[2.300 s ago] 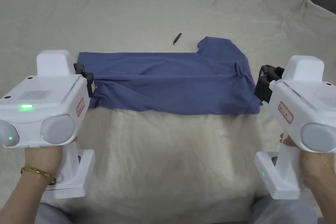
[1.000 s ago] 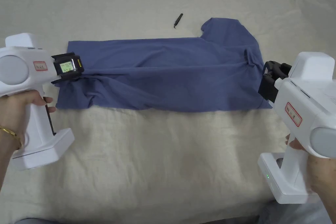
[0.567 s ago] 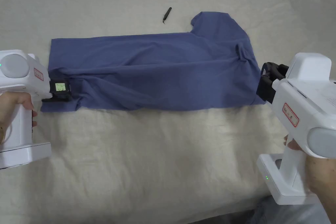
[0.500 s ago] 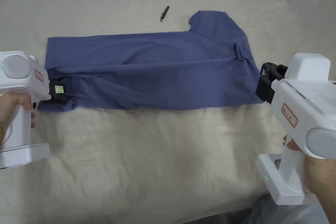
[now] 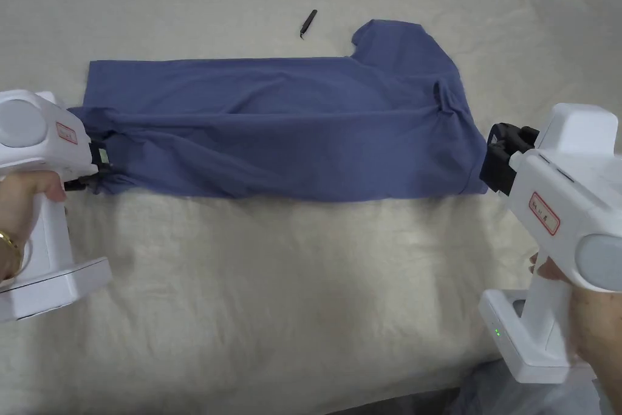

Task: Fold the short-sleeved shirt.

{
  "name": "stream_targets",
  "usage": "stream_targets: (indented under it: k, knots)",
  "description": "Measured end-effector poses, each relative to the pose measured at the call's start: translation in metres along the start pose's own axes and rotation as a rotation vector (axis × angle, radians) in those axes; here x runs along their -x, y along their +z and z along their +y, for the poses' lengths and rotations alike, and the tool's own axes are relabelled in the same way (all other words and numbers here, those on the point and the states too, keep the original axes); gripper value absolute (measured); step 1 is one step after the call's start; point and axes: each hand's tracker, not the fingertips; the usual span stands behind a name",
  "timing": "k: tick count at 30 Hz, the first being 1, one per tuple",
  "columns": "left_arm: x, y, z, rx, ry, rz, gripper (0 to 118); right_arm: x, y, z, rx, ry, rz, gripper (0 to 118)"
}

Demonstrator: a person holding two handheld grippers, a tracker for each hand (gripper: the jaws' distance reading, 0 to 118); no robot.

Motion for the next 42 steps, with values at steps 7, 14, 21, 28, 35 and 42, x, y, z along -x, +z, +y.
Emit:
stream_targets:
  k: [7, 14, 21, 28, 35, 42]
  knots:
    - [0.001, 0.039, 0.001, -0.1, 0.023, -0.055, 0, -0.001, -0.018, 0.01, 0.017, 0.015, 0.013, 0]
    - [-0.008, 0.074, 0.005, -0.196, -0.007, -0.082, 0, -0.02, -0.066, 0.037, 0.244, 0.07, 0.035, 89]
    - [-0.006, 0.075, 0.005, -0.189, -0.012, -0.07, 0, -0.036, -0.126, 0.043, 0.558, 0.029, 0.022, 115]
    - [-0.002, 0.066, -0.002, -0.163, -0.001, -0.051, 0, -0.045, -0.163, 0.025, 0.699, -0.062, -0.025, 115]
    - [0.002, 0.055, -0.005, -0.132, 0.015, -0.042, 0, -0.05, -0.176, 0.006, 0.727, -0.116, -0.007, 80]
    - [0.004, 0.043, -0.005, -0.101, 0.018, -0.032, 0, -0.04, -0.177, 0.002, 0.742, -0.204, 0.055, 9]
